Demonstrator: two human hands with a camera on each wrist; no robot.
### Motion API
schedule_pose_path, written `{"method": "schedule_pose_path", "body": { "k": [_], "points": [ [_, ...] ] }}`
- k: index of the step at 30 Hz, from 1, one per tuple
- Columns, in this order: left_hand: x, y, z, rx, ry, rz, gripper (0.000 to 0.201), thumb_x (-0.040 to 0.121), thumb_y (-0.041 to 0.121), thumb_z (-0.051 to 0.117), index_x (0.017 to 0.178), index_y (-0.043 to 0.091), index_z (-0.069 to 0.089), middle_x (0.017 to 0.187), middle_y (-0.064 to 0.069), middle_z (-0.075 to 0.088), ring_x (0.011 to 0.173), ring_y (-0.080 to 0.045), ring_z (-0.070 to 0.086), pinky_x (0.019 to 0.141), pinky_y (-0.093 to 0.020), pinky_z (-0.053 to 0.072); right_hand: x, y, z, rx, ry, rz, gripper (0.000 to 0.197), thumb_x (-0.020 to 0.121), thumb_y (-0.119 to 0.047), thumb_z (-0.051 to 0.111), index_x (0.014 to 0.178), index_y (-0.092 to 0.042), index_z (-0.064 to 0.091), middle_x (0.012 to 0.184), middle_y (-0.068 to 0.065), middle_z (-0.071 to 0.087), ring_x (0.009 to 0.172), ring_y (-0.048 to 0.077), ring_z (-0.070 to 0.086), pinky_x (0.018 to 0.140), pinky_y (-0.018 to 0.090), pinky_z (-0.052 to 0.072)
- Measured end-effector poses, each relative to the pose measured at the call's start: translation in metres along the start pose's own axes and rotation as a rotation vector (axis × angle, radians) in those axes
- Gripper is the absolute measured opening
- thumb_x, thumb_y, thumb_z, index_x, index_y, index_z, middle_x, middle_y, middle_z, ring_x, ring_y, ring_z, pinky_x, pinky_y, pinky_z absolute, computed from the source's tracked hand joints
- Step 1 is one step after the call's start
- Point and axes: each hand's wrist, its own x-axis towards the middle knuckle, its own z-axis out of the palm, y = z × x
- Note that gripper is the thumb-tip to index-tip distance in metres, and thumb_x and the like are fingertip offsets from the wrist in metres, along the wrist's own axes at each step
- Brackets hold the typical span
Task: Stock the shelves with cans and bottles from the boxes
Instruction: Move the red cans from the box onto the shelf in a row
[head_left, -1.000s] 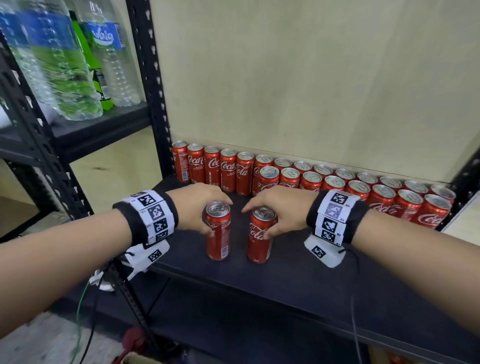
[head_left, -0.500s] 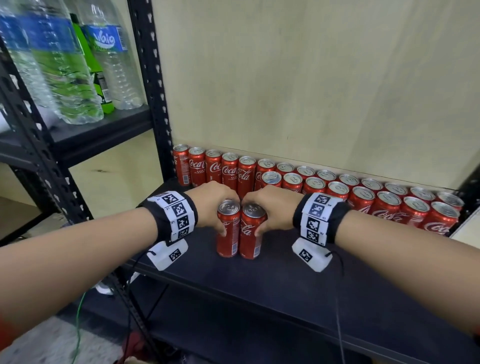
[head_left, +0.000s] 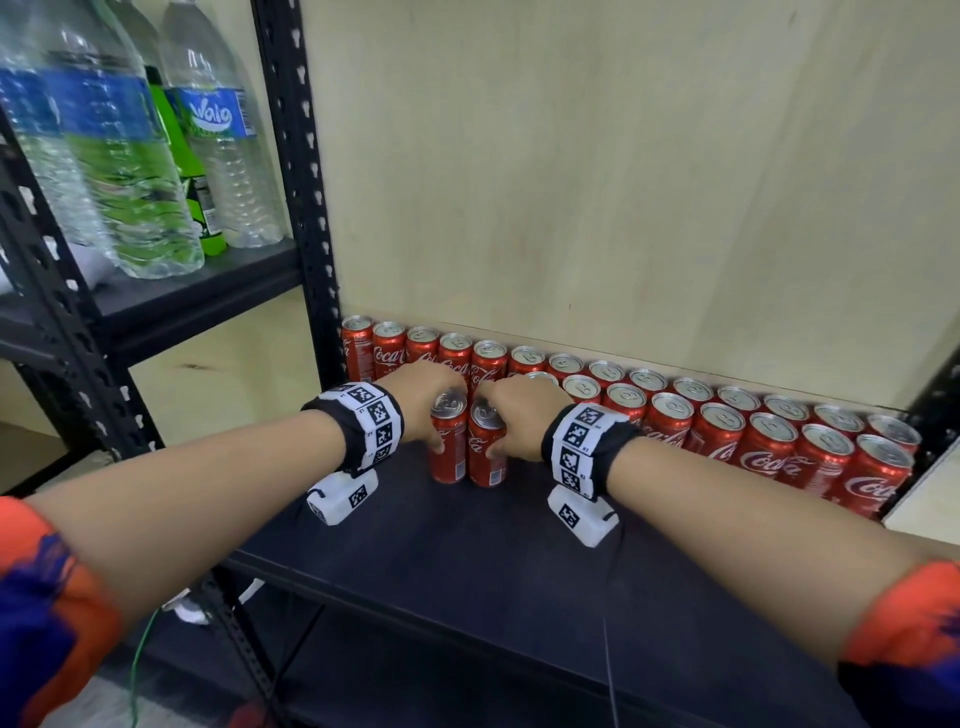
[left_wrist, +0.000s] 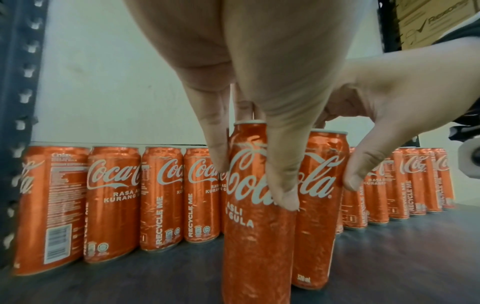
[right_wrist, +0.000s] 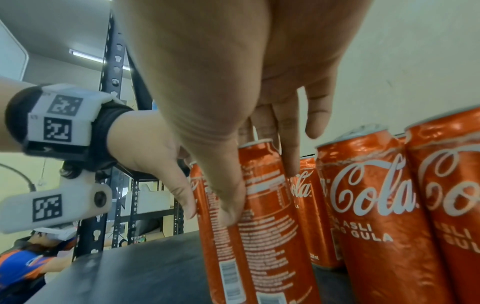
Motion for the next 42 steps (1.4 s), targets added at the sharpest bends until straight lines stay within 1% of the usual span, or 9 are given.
{"method": "schedule_pose_path", "body": {
  "k": [4,8,12,15,21,25,28,35,42],
  "points": [
    [0.009,-0.005,0.003,-0.007,0.048,-0.007,0.074,0.064,0.026,0.093,0.129,0.026,0.058,0.128,0.005,0.059,0.117,-0.02,0.058,0.097,-0.035,0.049,0.012,0.0,0.006,-0.11,0.05,0.029,0.047,0.077,-0.043,0.079,0.113,-0.023,0.056,0.107,-0.002,0.065,0.109,0.024,0.053,0.098,0.044,0.038],
    [0.023,-0.006,0.009,-0.012,0.089,0.001,0.074,0.063,0.022,0.093,0.128,0.026,0.057,0.127,0.004,0.059,0.115,-0.02,0.058,0.094,-0.032,0.046,0.022,0.005,0.013,-0.171,0.082,0.074,0.05,0.076,-0.036,0.078,0.118,-0.021,0.056,0.116,-0.001,0.065,0.122,0.028,0.046,0.108,0.048,0.029],
    [0.04,-0.007,0.013,-0.028,0.11,0.01,0.068,0.062,0.016,0.09,0.121,0.028,0.059,0.122,0.005,0.062,0.113,-0.022,0.06,0.093,-0.036,0.049,0.031,0.012,0.015,-0.192,0.089,0.117,0.057,0.075,-0.038,0.078,0.123,-0.019,0.054,0.124,0.001,0.062,0.126,0.03,0.042,0.106,0.049,0.026],
    [0.051,-0.015,0.017,-0.095,0.145,0.031,0.076,0.064,0.009,0.089,0.131,0.026,0.06,0.132,0.003,0.062,0.122,-0.021,0.057,0.101,-0.034,0.046,0.038,0.013,0.015,-0.187,0.097,0.143,0.057,0.076,-0.035,0.078,0.125,-0.018,0.054,0.128,0.001,0.06,0.127,0.03,0.041,0.105,0.05,0.027],
    [0.064,-0.028,0.027,0.028,0.131,0.115,0.098,0.079,0.011,0.082,0.158,0.021,0.026,0.165,-0.002,0.025,0.152,-0.022,0.023,0.121,-0.03,0.016,0.044,0.022,0.027,-0.15,0.157,0.169,0.074,0.088,-0.036,0.069,0.15,-0.015,0.035,0.152,-0.001,0.045,0.143,0.027,0.033,0.115,0.054,0.02],
    [0.076,-0.031,0.04,0.132,0.107,0.12,0.109,0.081,0.016,0.081,0.161,0.018,0.006,0.169,-0.002,0.003,0.156,-0.021,0.005,0.123,-0.03,-0.002,0.05,0.028,0.038,-0.116,0.169,0.182,0.079,0.095,-0.029,0.062,0.159,-0.011,0.019,0.165,0.002,0.025,0.154,0.022,0.015,0.123,0.054,0.009],
    [0.087,-0.031,0.041,0.211,0.085,0.117,0.111,0.083,0.023,0.08,0.161,0.017,0.001,0.169,-0.002,-0.001,0.156,-0.021,-0.001,0.122,-0.031,-0.008,0.052,0.031,0.041,-0.111,0.141,0.177,0.079,0.1,-0.036,0.054,0.16,-0.008,0.011,0.168,0.006,0.016,0.156,0.022,0.009,0.124,0.054,0.002],
    [0.091,-0.031,0.038,0.303,0.057,0.09,0.111,0.086,0.032,0.076,0.16,0.017,-0.004,0.169,-0.001,-0.004,0.156,-0.02,-0.002,0.124,-0.036,-0.004,0.049,0.023,0.046,-0.197,0.117,0.202,0.083,0.1,-0.047,0.041,0.16,-0.005,0.002,0.169,0.011,0.007,0.156,0.027,0.006,0.123,0.056,-0.001],
    [0.083,-0.032,0.041,0.3,0.076,0.072,0.114,0.084,0.047,0.075,0.161,0.018,-0.003,0.169,-0.002,-0.003,0.156,-0.022,0.0,0.126,-0.047,0.008,0.046,0.022,0.036,-0.07,0.095,0.205,0.087,0.095,-0.05,0.046,0.161,-0.008,0.006,0.169,0.008,0.011,0.156,0.025,0.009,0.123,0.058,-0.004]
  ]
}}
